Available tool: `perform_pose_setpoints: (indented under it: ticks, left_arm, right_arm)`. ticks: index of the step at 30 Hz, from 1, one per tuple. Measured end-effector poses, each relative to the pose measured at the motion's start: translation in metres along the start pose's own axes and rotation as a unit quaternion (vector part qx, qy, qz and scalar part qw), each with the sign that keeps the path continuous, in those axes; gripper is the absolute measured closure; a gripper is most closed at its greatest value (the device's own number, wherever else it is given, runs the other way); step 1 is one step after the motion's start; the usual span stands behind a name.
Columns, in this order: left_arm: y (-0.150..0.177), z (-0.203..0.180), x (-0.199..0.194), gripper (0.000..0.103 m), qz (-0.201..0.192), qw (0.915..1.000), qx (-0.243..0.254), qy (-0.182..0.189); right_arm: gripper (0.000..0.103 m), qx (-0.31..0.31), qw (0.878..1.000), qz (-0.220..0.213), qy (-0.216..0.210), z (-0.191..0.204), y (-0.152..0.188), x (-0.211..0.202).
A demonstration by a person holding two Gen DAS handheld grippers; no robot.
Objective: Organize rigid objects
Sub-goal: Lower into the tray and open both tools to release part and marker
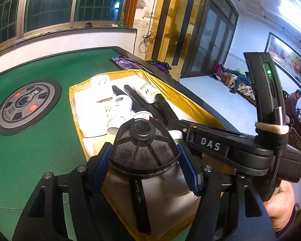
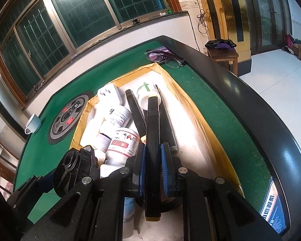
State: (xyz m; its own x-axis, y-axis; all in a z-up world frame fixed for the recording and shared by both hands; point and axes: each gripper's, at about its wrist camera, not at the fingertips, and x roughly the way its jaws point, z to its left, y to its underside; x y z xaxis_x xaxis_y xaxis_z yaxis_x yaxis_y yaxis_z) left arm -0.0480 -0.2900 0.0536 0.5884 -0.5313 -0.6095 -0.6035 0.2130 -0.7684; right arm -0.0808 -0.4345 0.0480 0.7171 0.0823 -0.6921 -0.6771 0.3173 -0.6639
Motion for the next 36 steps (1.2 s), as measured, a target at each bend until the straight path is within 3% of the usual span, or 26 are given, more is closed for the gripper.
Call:
perform_pose_setpoints:
  ticks: [22,27,29,36]
  left_arm:
    - [-0.004,0.005,0.004,0.038,-0.002,0.9997,-0.01,0.021]
    - [-0.003,0.003,0.004,0.035,-0.001,0.9996,-0.007,0.027]
    - [-0.002,-0.001,0.003,0.029,0.001,0.9995,0.0,0.032]
    - [0.003,-0.016,0.006,0.028,0.025,0.9987,0.024,0.038]
  right_arm:
    - [0.089,-0.023,0.999,0.026,-0.005,0.002,-0.009,0.008]
    - [0.089,-0.023,1.0,0.019,-0.006,0.002,-0.01,0.002]
    - [0.089,-0.023,1.0,0.012,-0.002,0.001,-0.01,-0.003]
    - [0.088,-0.013,1.0,-0.008,0.013,-0.008,-0.013,-0.022]
